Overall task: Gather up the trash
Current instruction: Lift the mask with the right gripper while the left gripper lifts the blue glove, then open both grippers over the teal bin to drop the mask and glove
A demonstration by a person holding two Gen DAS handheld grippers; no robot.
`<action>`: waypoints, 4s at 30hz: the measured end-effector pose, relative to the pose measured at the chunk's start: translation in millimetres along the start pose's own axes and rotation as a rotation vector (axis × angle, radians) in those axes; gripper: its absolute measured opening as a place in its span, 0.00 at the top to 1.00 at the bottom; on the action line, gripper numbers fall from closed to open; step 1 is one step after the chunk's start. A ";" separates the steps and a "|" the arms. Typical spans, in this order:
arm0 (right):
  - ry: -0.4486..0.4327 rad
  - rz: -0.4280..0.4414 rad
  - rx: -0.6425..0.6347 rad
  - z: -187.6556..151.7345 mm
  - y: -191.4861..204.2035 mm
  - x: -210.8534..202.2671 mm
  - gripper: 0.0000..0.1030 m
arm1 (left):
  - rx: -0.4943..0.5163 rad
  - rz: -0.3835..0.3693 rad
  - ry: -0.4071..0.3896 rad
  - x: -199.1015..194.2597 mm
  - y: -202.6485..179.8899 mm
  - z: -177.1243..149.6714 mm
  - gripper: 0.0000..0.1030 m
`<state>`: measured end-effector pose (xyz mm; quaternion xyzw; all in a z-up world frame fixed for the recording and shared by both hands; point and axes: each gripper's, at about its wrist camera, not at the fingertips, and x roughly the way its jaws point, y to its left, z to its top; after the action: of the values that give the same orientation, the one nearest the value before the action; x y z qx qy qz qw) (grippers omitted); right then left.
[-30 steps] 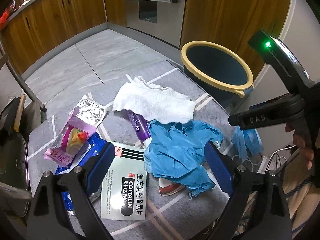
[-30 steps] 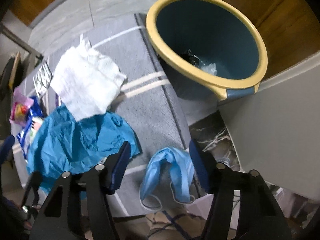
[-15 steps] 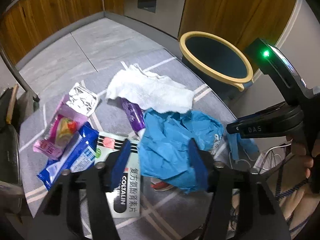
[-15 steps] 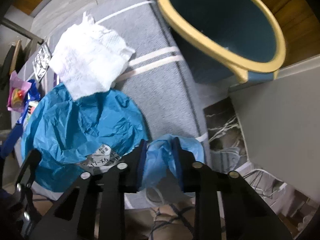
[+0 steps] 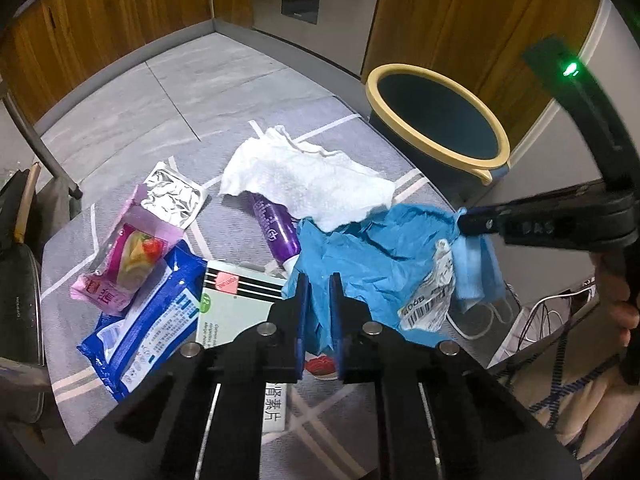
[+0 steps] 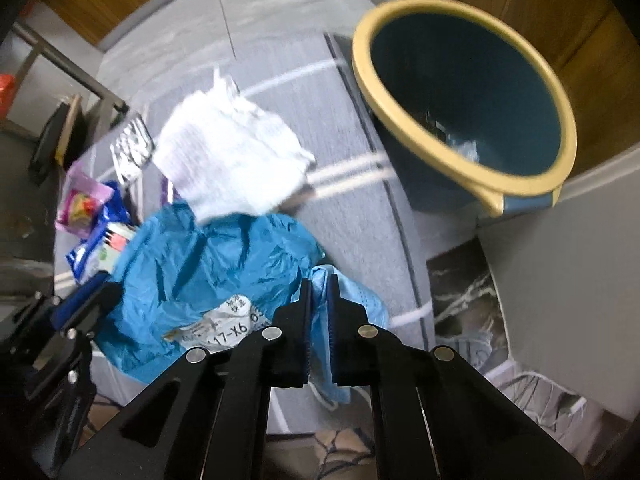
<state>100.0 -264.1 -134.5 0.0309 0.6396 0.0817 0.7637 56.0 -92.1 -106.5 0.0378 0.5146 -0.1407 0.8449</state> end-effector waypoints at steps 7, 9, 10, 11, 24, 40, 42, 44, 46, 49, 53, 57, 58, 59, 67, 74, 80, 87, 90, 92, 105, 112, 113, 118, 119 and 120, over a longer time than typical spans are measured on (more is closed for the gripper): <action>-0.075 0.004 -0.016 5.7 2.2 -15.2 0.92 | -0.032 -0.008 -0.098 -25.4 4.6 8.2 0.93; -0.100 0.014 -0.028 5.9 4.1 -20.9 0.92 | -0.036 -0.001 -0.131 -34.0 5.9 11.5 0.93; -0.119 0.015 -0.038 6.2 6.0 -24.7 0.92 | -0.037 0.004 -0.146 -38.2 7.1 13.0 0.93; -0.137 0.013 -0.046 6.1 7.4 -28.2 0.92 | -0.039 0.008 -0.160 -42.1 8.3 14.1 0.93; -0.290 0.060 -0.024 12.4 0.3 -60.7 0.93 | -0.024 0.069 -0.285 -73.8 13.4 29.0 0.93; -0.379 0.066 0.015 15.1 -10.7 -82.0 0.93 | -0.017 0.097 -0.381 -99.6 18.0 37.2 0.95; -0.390 0.062 0.021 16.6 -12.2 -84.6 0.93 | -0.029 0.097 -0.397 -105.0 20.9 39.9 0.95; -0.411 0.047 0.019 18.9 -11.8 -89.9 0.93 | -0.045 0.093 -0.414 -110.1 24.6 44.0 0.95; -0.437 0.028 0.014 22.4 -10.4 -95.1 0.93 | -0.049 0.096 -0.430 -113.9 26.9 49.1 0.95; -0.471 0.006 0.027 30.1 -10.9 -100.9 0.93 | -0.058 0.099 -0.443 -116.0 29.4 56.1 0.95; -0.514 -0.009 0.060 45.3 -17.0 -107.0 0.93 | -0.069 0.099 -0.446 -114.9 32.7 71.9 0.95; -0.537 -0.021 0.094 59.1 -26.7 -107.9 0.93 | -0.076 0.085 -0.449 -109.6 31.0 93.1 0.95; -0.540 -0.020 0.108 62.8 -30.8 -107.3 0.93 | -0.073 0.081 -0.450 -107.6 29.6 98.6 0.95; -0.543 -0.024 0.116 66.1 -34.2 -106.9 0.93 | -0.070 0.081 -0.450 -106.1 28.3 102.6 0.95; -0.562 -0.083 0.144 87.4 -59.5 -100.8 0.93 | -0.048 0.090 -0.464 -93.5 28.9 144.8 0.95; -0.534 -0.121 0.185 107.6 -89.8 -84.4 0.93 | 0.004 0.087 -0.420 -64.4 13.8 164.4 0.95; -0.502 -0.125 0.226 121.6 -113.2 -70.6 0.93 | 0.035 0.054 -0.377 -32.3 -11.3 176.9 0.95; -0.486 -0.129 0.288 128.4 -133.2 -63.7 0.93 | 0.131 0.048 -0.334 4.5 -54.3 190.6 0.95; -0.477 -0.128 0.301 131.0 -139.1 -60.1 0.93 | 0.173 0.052 -0.314 21.0 -73.2 197.7 0.95; -0.469 -0.124 0.301 131.0 -141.9 -57.0 0.93 | 0.188 0.051 -0.302 28.9 -82.0 200.5 0.95; -0.462 -0.123 0.312 134.6 -151.1 -51.0 0.92 | 0.252 0.071 -0.266 62.8 -120.2 211.4 0.95; -0.459 -0.125 0.322 135.5 -152.6 -53.0 0.85 | 0.250 0.051 -0.245 68.0 -122.9 207.0 0.95; -0.459 -0.121 0.326 135.9 -153.1 -52.9 0.85 | 0.246 0.048 -0.243 68.1 -122.9 207.5 0.94; -0.462 -0.122 0.330 135.2 -152.7 -54.1 0.69 | 0.224 0.031 -0.243 65.1 -118.2 207.5 0.73; -0.466 -0.120 0.334 134.5 -153.2 -54.8 0.68 | 0.223 0.029 -0.245 64.6 -117.7 207.3 0.70; -0.471 -0.119 0.338 134.3 -153.8 -55.7 0.64 | 0.221 0.024 -0.249 63.2 -116.5 207.2 0.65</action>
<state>235.5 -417.0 -79.5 0.1384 0.4502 -0.0805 0.8785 229.0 -259.5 -55.8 0.1188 0.3867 -0.1897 0.8946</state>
